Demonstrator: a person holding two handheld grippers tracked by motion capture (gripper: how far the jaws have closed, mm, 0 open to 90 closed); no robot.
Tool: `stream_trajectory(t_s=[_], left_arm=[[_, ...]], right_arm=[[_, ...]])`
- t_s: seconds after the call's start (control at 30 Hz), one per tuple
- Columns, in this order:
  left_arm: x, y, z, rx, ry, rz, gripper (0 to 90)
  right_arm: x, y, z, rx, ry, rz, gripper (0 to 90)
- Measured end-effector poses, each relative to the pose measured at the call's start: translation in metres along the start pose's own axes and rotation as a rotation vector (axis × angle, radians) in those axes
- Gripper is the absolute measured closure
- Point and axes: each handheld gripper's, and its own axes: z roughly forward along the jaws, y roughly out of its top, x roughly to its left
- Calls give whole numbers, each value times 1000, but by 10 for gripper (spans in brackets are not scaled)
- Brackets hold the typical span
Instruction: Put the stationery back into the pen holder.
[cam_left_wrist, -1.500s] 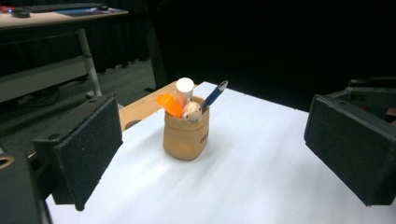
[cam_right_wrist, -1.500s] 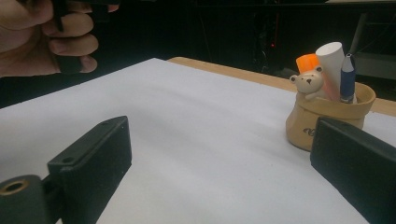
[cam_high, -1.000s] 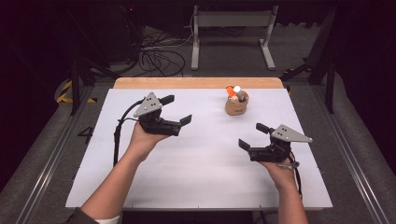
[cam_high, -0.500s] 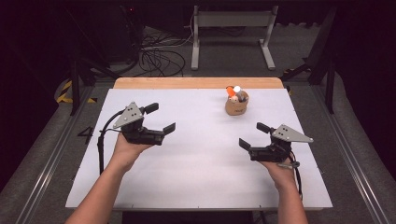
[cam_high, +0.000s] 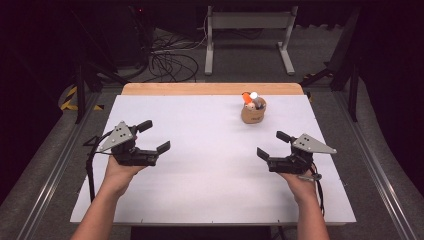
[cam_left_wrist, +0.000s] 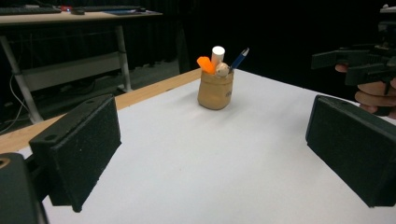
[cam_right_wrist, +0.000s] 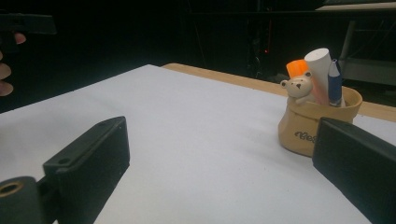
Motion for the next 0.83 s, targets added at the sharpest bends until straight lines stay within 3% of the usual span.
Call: stream_trajectory(t_s=[0.3,0.83], left_arm=[[-1,-7,-12,-3,0,9,39],[2,-10,-15,-2,2,1,38]], right_arm=[[-1,-1,-1,-2,-10,1,47],[-1,0,-2,-2,-18,-4,47]])
